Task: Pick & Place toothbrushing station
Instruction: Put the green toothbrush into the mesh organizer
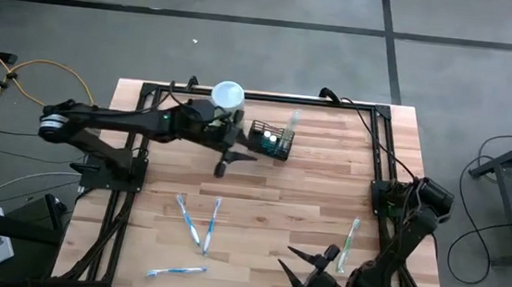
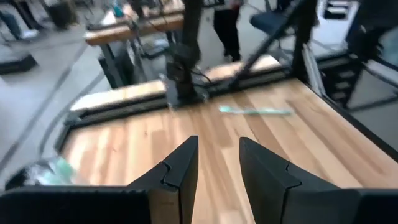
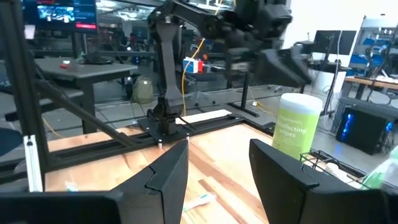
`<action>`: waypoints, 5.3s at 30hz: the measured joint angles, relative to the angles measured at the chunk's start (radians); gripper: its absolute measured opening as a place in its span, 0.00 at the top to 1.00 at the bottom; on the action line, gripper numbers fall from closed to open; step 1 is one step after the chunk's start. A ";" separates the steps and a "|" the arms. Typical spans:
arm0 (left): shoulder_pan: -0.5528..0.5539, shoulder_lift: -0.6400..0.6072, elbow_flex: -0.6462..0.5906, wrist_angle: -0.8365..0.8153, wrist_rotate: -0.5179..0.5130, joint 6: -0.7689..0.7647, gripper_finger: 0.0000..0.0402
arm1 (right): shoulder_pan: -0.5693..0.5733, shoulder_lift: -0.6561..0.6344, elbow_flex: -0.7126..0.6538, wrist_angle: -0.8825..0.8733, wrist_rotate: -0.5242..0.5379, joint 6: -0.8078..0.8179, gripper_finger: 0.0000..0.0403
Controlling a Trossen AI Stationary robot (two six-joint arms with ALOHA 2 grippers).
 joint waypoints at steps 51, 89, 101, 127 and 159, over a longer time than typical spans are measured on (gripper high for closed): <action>-0.309 -0.143 0.000 -0.310 -0.259 -0.039 0.73 | -0.381 -0.028 0.002 -1.142 -1.413 1.518 0.79; -0.332 -0.142 0.000 -0.353 -0.280 -0.035 0.73 | -0.318 0.002 -0.152 -1.365 -1.673 2.118 0.78; -0.332 -0.142 0.000 -0.410 -0.280 -0.023 0.73 | -0.261 -0.014 -0.154 -1.506 -1.735 2.185 0.80; -0.332 -0.142 0.000 -0.416 -0.279 -0.059 0.73 | -0.163 -0.014 -0.154 -1.318 -1.709 2.178 0.86; -0.332 -0.142 0.000 -0.405 -0.280 -0.082 0.73 | -0.064 -0.014 -0.153 -1.232 -1.549 2.142 0.86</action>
